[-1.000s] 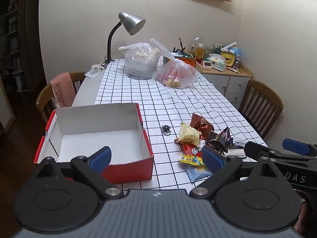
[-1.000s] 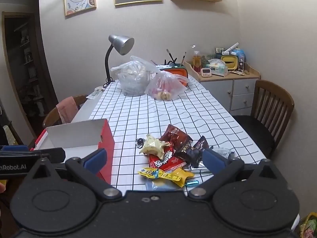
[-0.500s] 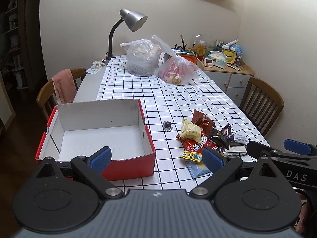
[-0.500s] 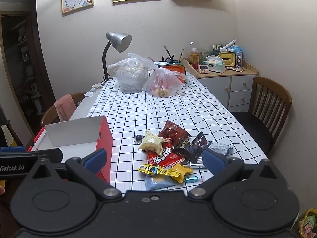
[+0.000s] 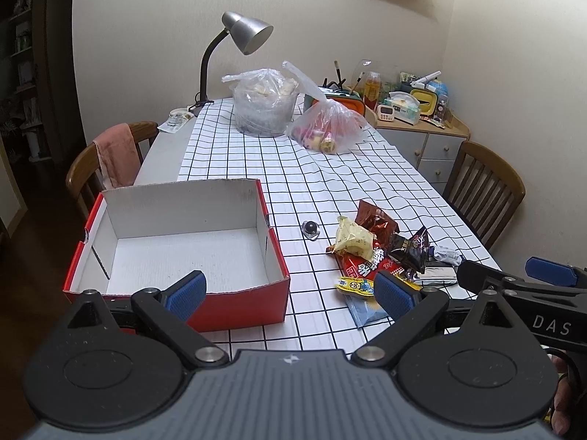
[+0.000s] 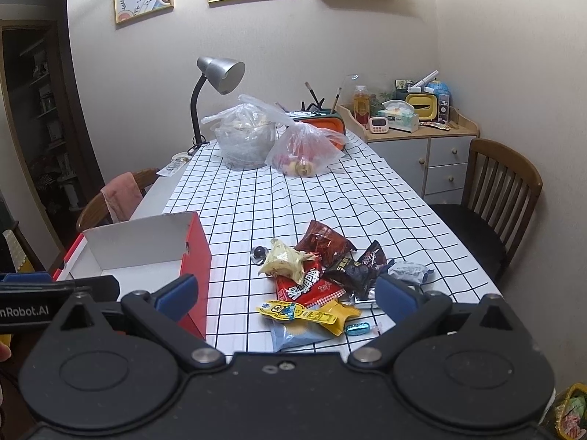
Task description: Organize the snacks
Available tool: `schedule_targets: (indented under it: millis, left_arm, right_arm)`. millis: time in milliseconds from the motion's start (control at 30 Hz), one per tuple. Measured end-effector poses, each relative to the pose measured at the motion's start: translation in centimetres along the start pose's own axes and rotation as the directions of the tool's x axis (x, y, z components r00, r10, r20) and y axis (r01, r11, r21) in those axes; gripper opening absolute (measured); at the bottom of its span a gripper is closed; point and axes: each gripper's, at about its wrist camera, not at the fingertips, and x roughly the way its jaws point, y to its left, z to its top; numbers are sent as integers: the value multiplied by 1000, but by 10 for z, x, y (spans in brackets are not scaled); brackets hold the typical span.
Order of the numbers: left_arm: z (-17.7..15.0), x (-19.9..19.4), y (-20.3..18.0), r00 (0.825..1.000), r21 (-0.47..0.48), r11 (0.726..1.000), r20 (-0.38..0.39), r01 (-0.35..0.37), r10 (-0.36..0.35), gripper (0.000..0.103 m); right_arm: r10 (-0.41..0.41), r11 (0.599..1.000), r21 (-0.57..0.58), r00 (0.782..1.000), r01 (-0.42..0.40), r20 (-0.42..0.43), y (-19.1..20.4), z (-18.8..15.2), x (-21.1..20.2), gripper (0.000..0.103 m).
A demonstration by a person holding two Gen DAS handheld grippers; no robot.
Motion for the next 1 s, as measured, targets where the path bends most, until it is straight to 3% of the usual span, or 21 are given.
schedule_targets:
  millis: [1000]
  left_arm:
    - [5, 17, -11, 1000, -8, 1000, -20, -4, 4, 98]
  right_arm:
    - [29, 1000, 0, 999, -29, -17, -14, 7, 14, 102]
